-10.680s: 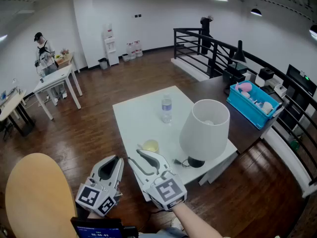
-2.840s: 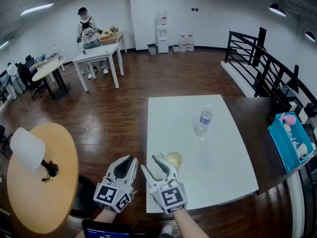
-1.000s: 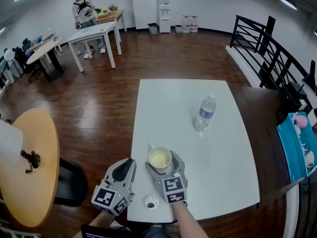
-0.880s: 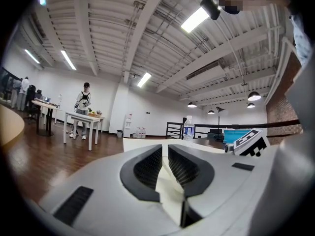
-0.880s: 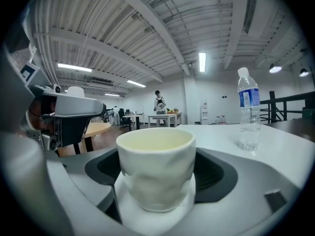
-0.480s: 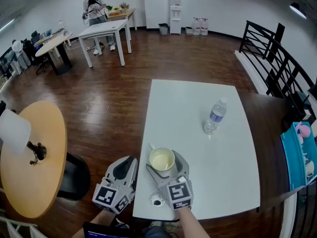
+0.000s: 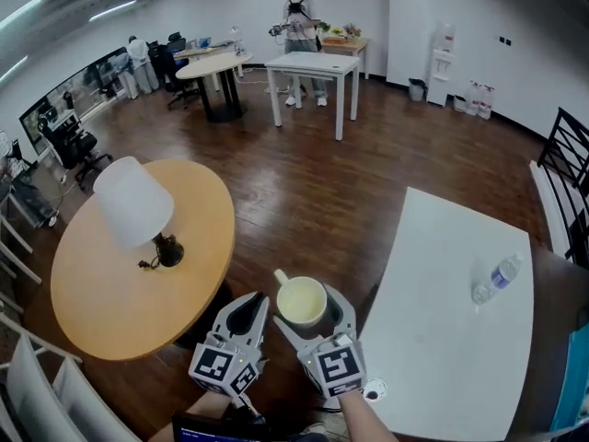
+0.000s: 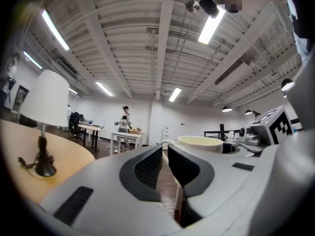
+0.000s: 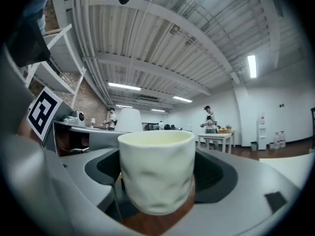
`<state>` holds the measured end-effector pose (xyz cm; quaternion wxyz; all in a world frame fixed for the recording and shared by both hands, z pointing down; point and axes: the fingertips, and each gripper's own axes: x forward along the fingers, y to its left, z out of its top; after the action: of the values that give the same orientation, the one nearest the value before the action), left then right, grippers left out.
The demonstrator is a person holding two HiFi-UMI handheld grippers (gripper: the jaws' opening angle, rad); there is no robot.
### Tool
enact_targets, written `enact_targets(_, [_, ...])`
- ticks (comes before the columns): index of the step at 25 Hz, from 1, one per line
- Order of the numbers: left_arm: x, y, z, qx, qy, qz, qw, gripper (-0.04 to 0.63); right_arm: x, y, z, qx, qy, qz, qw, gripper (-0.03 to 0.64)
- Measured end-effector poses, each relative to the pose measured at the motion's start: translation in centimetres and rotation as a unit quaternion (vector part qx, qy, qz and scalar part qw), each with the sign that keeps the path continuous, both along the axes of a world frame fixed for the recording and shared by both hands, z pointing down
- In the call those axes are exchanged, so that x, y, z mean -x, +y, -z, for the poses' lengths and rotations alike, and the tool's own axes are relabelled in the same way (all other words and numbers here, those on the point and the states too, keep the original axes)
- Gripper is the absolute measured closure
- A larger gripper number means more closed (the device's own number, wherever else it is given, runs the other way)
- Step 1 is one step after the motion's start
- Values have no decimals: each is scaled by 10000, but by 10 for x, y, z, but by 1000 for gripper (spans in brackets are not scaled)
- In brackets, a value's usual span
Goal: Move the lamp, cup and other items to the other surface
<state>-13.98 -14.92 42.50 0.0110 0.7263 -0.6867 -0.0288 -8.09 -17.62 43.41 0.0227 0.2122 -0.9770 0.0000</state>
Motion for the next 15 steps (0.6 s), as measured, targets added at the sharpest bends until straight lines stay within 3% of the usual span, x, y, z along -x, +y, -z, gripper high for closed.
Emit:
enact_targets(6, [139, 92, -10, -6, -46, 1195, 9928, 548, 145, 75, -8, 11, -217, 1098, 9937, 196])
enact_targets(10, [202, 151, -3, 76, -69, 2074, 9782, 548, 216, 121, -6, 157, -346, 1857, 9819, 196])
enact_targets(15, [279, 204, -11, 210, -8, 2650, 9640, 548, 303, 167, -26, 309, -341, 2360, 9707, 197])
